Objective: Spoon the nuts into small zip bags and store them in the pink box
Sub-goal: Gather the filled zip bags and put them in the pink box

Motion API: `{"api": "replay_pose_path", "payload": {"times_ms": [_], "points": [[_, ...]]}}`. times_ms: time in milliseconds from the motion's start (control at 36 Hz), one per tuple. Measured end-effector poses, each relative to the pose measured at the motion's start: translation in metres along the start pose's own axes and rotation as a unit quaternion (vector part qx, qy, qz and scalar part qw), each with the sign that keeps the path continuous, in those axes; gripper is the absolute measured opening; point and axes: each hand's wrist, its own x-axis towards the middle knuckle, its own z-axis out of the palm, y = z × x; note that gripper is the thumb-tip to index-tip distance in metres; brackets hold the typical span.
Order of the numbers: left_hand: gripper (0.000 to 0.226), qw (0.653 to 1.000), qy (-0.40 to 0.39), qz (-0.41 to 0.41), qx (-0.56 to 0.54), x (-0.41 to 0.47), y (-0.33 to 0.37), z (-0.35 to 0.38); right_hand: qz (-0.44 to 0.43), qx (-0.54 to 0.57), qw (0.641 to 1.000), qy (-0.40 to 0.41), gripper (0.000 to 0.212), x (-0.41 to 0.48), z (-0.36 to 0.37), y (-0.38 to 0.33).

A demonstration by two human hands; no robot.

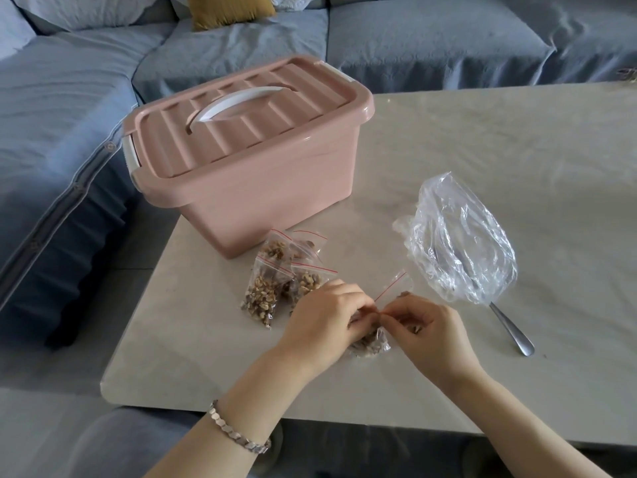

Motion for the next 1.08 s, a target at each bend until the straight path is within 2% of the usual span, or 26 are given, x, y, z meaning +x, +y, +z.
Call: {"api": "replay_pose_path", "payload": {"times_ms": [83, 167, 250, 333, 417, 500, 639, 722, 806, 861, 944, 1028, 1083], "points": [[0.027, 0.997, 0.022, 0.046, 0.057, -0.001, 0.0, 0.003, -0.014, -0.011, 1.0, 0.009, 0.044, -0.002, 0.001, 0.002], [0.022, 0.993, 0.037, 0.077, 0.086, -0.002, 0.001, 0.003, -0.032, -0.011, 0.999, 0.019, 0.014, -0.002, 0.001, 0.002], [0.017, 0.991, 0.043, 0.088, 0.09, -0.003, 0.001, 0.004, -0.066, -0.021, 0.997, 0.036, 0.005, -0.004, 0.001, 0.001], [0.004, 0.991, 0.035, 0.092, 0.095, -0.005, -0.004, 0.006, -0.091, -0.035, 0.994, 0.053, 0.003, -0.007, 0.001, 0.0], [0.012, 0.991, 0.03, 0.082, 0.099, -0.007, -0.01, 0.004, -0.099, -0.043, 0.991, 0.074, 0.002, -0.009, 0.001, 0.001], [0.004, 0.99, 0.033, 0.088, 0.104, -0.01, -0.014, -0.002, -0.095, -0.046, 0.991, 0.085, 0.003, -0.011, 0.001, 0.002], [0.011, 0.99, 0.042, 0.084, 0.103, -0.018, -0.025, -0.01, -0.081, -0.03, 0.992, 0.091, 0.006, -0.014, 0.002, 0.006], [0.011, 0.992, 0.047, 0.075, 0.095, -0.022, -0.029, -0.013, -0.067, -0.015, 0.994, 0.091, 0.001, -0.015, 0.001, 0.007], [0.01, 0.997, 0.046, 0.042, 0.037, -0.025, -0.029, -0.014, -0.038, 0.013, 0.997, 0.071, 0.006, -0.015, 0.0, 0.005], [0.007, 0.996, 0.047, -0.021, -0.075, -0.026, -0.024, -0.015, 0.0, 0.038, 0.998, 0.045, 0.017, -0.013, -0.001, 0.002], [0.019, 0.973, 0.057, -0.101, -0.2, -0.026, -0.016, -0.013, 0.027, 0.044, 0.999, -0.007, 0.028, -0.011, -0.003, -0.002], [0.019, 0.97, 0.052, -0.114, -0.207, -0.023, -0.007, -0.011, 0.022, 0.004, 0.999, -0.042, 0.03, -0.009, -0.003, -0.007], [0.012, 0.975, 0.052, -0.111, -0.188, -0.021, -0.005, -0.009, 0.02, -0.019, 0.999, -0.032, 0.035, -0.008, -0.005, -0.007]]}}
